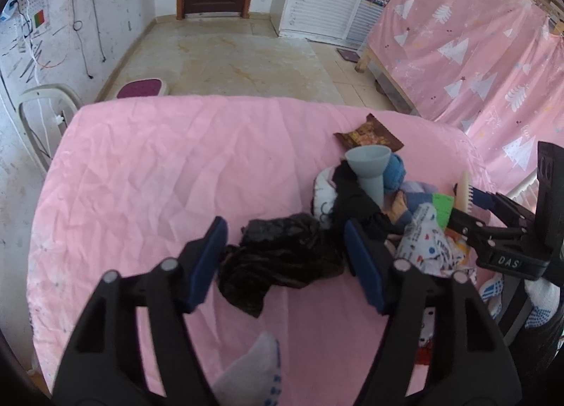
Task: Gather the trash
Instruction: 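Grasp the black plastic bag with the left gripper while the right gripper grasps the beige round brush, then carry the black bag over the orange bin and open the left gripper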
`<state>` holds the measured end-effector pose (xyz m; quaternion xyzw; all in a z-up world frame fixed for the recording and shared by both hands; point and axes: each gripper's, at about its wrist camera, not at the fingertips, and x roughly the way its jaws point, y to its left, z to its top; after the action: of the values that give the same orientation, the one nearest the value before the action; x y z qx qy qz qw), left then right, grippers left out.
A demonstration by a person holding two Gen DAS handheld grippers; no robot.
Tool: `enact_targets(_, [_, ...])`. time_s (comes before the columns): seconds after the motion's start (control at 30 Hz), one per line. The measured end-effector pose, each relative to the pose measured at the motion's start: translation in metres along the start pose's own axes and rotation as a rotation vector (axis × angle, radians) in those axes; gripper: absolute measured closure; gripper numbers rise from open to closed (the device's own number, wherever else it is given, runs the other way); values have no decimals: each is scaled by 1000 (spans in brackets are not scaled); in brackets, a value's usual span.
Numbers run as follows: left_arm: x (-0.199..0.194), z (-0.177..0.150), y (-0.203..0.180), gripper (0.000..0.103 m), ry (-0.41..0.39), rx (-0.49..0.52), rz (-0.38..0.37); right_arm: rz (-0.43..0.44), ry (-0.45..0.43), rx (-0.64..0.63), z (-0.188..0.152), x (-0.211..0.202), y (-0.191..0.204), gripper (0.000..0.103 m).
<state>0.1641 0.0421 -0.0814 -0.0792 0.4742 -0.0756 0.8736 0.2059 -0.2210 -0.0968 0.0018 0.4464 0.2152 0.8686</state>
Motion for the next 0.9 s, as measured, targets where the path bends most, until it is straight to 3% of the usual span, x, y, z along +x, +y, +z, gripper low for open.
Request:
enact_targets(0.07, [-1, -4, -2, 57, -4, 8, -16, -9, -6, -4, -1, -1, 0, 34])
enact_targets(0.1, [-2, -6, -4, 62, -6, 17, -15, -14, -10, -5, -2, -2, 0, 44])
enact_targets(0.27, [-5, -14, -12, 69, -25, 40, -6, -11, -22, -6, -5, -6, -2, 45])
enact_targets(0.6, [-30, -14, -16, 70, -91, 49, 37, -8, -95, 2, -7, -40, -2, 45])
enact_targets(0.9, [-68, -8, -44, 70, -173, 88, 52, -10, -198, 4, -10, -93, -5, 45])
